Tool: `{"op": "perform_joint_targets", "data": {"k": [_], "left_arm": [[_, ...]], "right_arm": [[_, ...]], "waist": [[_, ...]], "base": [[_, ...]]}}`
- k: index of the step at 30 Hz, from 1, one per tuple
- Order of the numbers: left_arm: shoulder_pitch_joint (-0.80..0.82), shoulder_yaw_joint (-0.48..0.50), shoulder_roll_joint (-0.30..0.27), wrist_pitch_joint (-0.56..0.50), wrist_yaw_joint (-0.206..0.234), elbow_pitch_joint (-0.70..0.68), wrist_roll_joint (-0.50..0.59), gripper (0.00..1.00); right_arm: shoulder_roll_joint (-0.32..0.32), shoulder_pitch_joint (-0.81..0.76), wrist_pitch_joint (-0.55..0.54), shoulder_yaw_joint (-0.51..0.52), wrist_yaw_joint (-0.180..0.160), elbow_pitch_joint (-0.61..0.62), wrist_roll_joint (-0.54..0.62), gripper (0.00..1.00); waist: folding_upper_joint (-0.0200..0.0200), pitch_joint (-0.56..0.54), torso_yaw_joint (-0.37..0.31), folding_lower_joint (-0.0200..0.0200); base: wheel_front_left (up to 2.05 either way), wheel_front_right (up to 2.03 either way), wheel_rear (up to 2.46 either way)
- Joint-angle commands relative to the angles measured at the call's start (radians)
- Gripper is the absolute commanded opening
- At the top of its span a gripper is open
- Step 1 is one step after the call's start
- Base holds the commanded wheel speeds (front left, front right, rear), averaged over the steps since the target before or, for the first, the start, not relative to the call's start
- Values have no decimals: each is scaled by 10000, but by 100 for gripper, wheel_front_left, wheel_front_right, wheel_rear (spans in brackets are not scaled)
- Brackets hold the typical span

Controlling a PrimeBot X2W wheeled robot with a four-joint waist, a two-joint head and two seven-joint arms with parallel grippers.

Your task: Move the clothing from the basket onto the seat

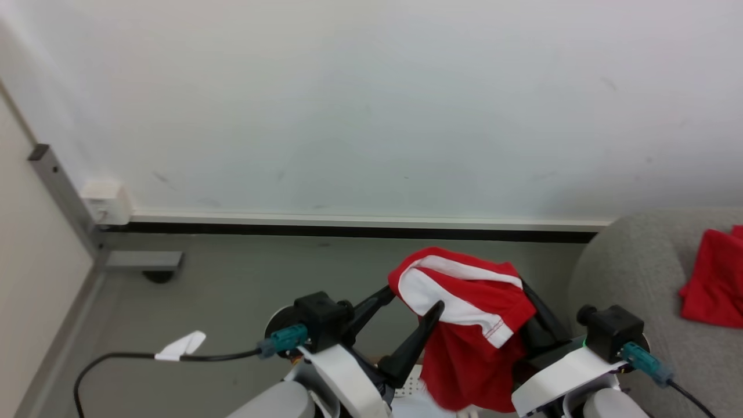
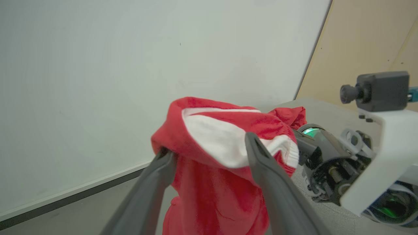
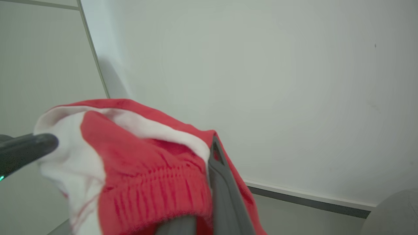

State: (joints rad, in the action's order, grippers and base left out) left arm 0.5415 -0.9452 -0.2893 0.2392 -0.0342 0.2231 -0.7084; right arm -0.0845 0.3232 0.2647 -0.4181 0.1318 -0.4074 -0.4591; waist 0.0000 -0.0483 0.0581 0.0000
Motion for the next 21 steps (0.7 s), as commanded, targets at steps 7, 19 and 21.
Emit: {"op": "perform_joint_targets", "data": {"k": [7,19,21], "left_arm": [[-577,168,-178,179,177,-92,165,100],[-575,730,-299,257,129,-264,571,100],[-544,839,-303,252,86,-297,627,100]], "right_arm": [[-238,-85,-6,1135,-22,710,471,0],[-945,-376,-5,2845,-22,2510,1134,0],[-962,-468,-40,3072,-22,2860,1211,0]], "waist": [[0,321,-1526,0],[0,850,-3928,0],[0,957,-4249,0]], "base": [[0,0,0],[0,0,0],[0,0,0]]}}
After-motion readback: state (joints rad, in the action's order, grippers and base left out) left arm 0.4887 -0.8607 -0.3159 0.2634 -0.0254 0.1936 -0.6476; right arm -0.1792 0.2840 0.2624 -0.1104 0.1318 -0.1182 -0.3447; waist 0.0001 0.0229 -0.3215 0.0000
